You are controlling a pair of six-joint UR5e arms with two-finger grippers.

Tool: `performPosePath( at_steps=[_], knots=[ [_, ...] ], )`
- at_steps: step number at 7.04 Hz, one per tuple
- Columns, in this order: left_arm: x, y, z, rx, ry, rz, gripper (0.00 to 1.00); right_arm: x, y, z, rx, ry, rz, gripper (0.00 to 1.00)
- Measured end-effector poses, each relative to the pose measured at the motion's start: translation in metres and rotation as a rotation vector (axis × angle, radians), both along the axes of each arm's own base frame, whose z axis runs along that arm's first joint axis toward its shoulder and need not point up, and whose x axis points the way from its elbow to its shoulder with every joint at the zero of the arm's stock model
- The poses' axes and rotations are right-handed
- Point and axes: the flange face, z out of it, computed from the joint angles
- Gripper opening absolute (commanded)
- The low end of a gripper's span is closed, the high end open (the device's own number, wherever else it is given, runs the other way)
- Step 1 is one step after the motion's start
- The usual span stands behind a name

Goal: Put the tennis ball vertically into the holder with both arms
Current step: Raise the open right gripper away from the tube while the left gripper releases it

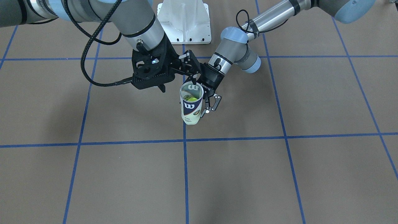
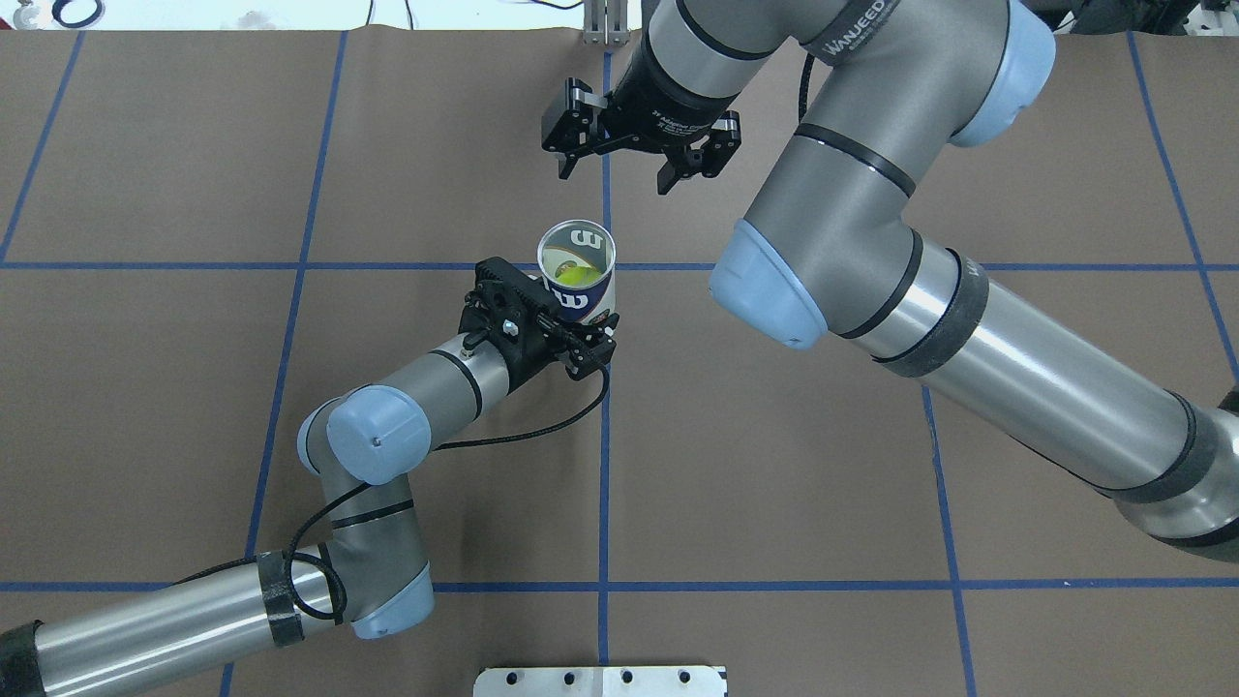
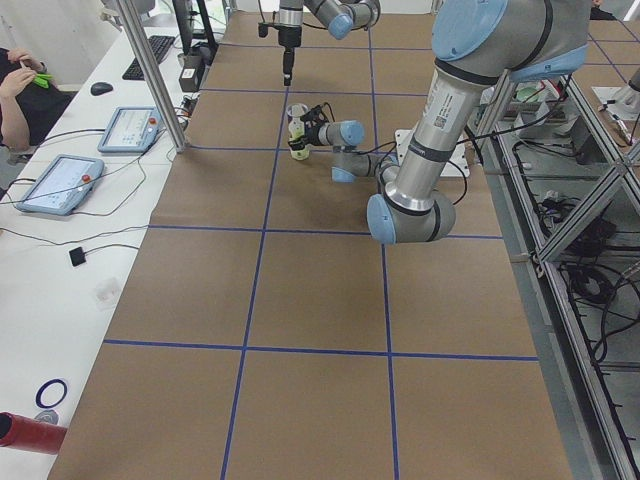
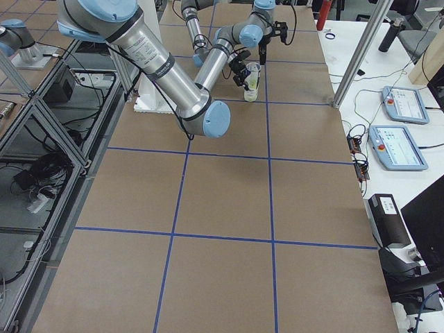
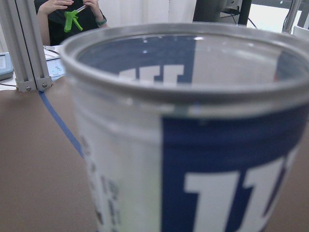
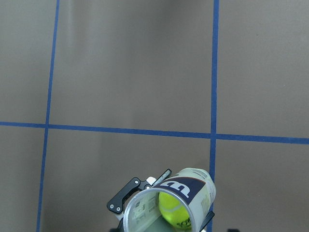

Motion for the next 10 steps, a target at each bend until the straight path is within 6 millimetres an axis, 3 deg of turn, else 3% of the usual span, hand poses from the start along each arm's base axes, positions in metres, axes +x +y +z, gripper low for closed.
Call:
performPosePath(
  at_steps=[2,5,10],
  knots=[
    [0.0,0.001,0.002,-0.001,-0.003,0.001,0.99,0.008,-0.004,0.0,-0.002,-0.002,0.01,1.0],
    [-0.008,0.006,0.022,-0.01,-0.021,0.006,0.99,0.022,-0.014,0.007,-0.013,-0.003,0.019,1.0],
    [-0.009,0.01,0.017,-0.005,-0.01,0.01,0.99,0.025,-0.017,0.012,-0.017,0.0,0.023,1.0]
  ],
)
